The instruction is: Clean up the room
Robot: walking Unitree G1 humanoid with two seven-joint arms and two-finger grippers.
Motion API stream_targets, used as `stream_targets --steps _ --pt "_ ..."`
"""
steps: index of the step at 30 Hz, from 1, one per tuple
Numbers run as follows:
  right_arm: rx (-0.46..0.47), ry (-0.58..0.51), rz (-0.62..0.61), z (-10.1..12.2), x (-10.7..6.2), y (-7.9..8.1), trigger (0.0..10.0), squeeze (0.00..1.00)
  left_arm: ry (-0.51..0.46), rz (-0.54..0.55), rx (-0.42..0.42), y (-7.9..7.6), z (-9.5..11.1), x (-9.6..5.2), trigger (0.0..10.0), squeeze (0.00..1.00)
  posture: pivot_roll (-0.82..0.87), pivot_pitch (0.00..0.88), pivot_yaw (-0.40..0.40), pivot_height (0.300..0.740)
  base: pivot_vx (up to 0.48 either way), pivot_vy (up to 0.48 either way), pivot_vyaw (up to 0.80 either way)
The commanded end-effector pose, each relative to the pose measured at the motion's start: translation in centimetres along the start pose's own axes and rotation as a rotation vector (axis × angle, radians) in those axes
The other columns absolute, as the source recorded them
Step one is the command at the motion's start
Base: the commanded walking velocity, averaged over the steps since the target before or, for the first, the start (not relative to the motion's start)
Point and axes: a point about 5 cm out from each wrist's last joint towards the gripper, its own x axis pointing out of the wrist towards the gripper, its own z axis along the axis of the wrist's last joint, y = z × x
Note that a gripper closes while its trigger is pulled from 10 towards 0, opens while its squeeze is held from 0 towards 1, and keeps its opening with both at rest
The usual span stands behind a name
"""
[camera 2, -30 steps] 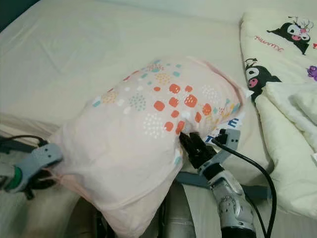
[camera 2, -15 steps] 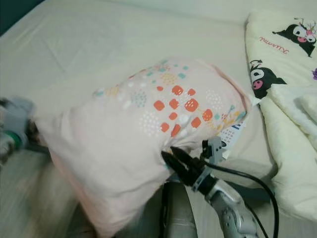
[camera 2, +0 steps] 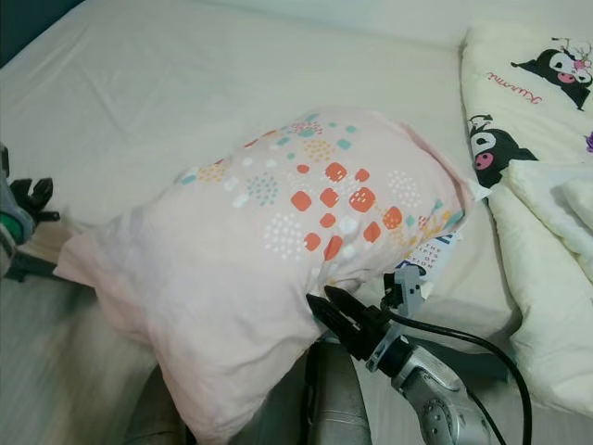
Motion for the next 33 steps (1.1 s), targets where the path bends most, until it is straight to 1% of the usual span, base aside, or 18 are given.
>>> stream_targets --steps 1,3,4,5,6,9,10,11,12,15,17,18,21,22,26,28,31,33 --pt "0.052 0.011 0.018 -0.5 -0.8 0.2 10.0 0.00 0.045 -0.082 0.008 -1.8 -1.9 -0.1 10.0 0.00 0.01 0.129 0.028 0.618 0.000 0.000 0.00" --pt "0.103 -0.021 0.013 -0.8 -1.1 0.2 10.0 0.00 0.055 -0.136 -0.124 -3.6 -2.7 0.0 10.0 0.00 0.00 0.132 0.028 0.618 0.000 0.000 0.00" --pt "0.103 -0.021 0.013 -0.8 -1.1 0.2 10.0 0.00 0.055 -0.136 -0.124 -3.6 -2.7 0.0 10.0 0.00 0.00 0.132 0.028 0.618 0.000 0.000 0.00" --pt "0.135 -0.042 0.015 -0.9 -1.3 0.4 10.0 0.00 0.063 -0.181 -0.222 -4.6 -3.2 0.0 10.0 0.06 0.00 0.133 0.029 0.618 0.000 0.000 0.00" --pt "0.159 -0.058 0.018 -1.1 -1.5 0.5 10.0 0.00 0.069 -0.224 -0.303 -5.5 -3.5 0.0 10.0 1.00 0.00 0.134 0.031 0.618 0.000 0.000 0.00" --pt "0.185 -0.070 0.017 -1.3 -1.7 0.5 10.0 0.00 0.083 -0.293 -0.363 -6.6 -4.0 -0.1 10.0 1.00 -0.01 0.135 0.034 0.618 0.000 0.000 0.00" --pt "0.203 -0.085 0.010 -1.4 -1.8 0.5 10.0 0.00 0.101 -0.376 -0.411 -7.8 -4.5 -0.3 10.0 1.00 -0.01 0.135 0.034 0.618 0.000 0.000 0.00" --pt "0.203 -0.085 0.010 -1.4 -1.8 0.5 10.0 0.00 0.101 -0.376 -0.411 -7.8 -4.5 -0.3 10.0 1.00 -0.01 0.135 0.034 0.618 0.000 0.000 0.00" --pt "0.215 -0.101 0.001 -1.4 -1.9 0.3 10.0 0.00 0.120 -0.449 -0.453 -8.8 -4.9 -0.6 10.0 1.00 -0.01 0.136 0.040 0.618 0.000 0.000 0.00" --pt "0.225 -0.117 -0.006 -1.2 -2.0 0.2 10.0 0.00 0.134 -0.515 -0.511 -9.5 -5.1 -0.7 10.0 1.00 -0.02 0.139 0.050 0.618 0.000 0.000 0.00" --pt "0.225 -0.115 -0.016 -1.1 -2.1 -0.2 10.0 0.00 0.171 -0.643 -0.623 -10.1 -5.2 -1.2 10.0 1.00 -0.02 0.140 0.054 0.618 0.000 0.000 0.00" --pt "0.221 -0.104 -0.021 -1.1 -2.0 -0.2 10.0 0.00 0.213 -0.736 -0.604 -10.5 -5.7 -1.8 10.0 1.00 -0.02 0.141 0.050 0.618 0.000 0.000 0.00" --pt "0.217 -0.096 -0.024 -1.2 -2.0 -0.3 10.0 0.00 0.246 -0.796 -0.581 -10.6 -6.1 -2.2 10.0 1.00 -0.02 0.141 0.050 0.618 0.000 0.000 0.00" --pt "0.220 -0.095 -0.026 -1.2 -2.0 -0.3 10.0 0.00 0.283 -0.858 -0.546 -10.7 -6.7 -2.7 10.0 1.00 -0.01 0.142 0.046 0.618 0.000 0.000 0.00" --pt "0.222 -0.095 -0.029 -1.3 -2.0 -0.3 10.0 0.00 0.315 -0.913 -0.530 -10.6 -7.1 -3.2 10.0 1.00 -0.01 0.143 0.044 0.618 0.000 0.000 0.00" --pt "0.224 -0.086 -0.050 -1.5 -2.0 -0.4 10.0 0.00 0.366 -1.019 -0.520 -10.0 -7.7 -4.2 10.0 1.00 0.00 0.143 0.039 0.618 0.000 0.000 0.00" --pt "0.213 -0.079 -0.091 -1.8 -2.1 -0.8 10.0 0.00 0.400 -1.073 -0.496 -9.5 -8.0 -4.9 10.0 1.00 0.00 0.145 0.040 0.618 0.000 0.000 0.00" --pt "0.170 -0.059 -0.186 -2.2 -2.2 -1.9 10.0 0.00 0.451 -1.145 -0.437 -8.5 -8.5 -5.9 10.0 1.00 0.00 0.145 0.048 0.618 0.000 0.000 0.00"
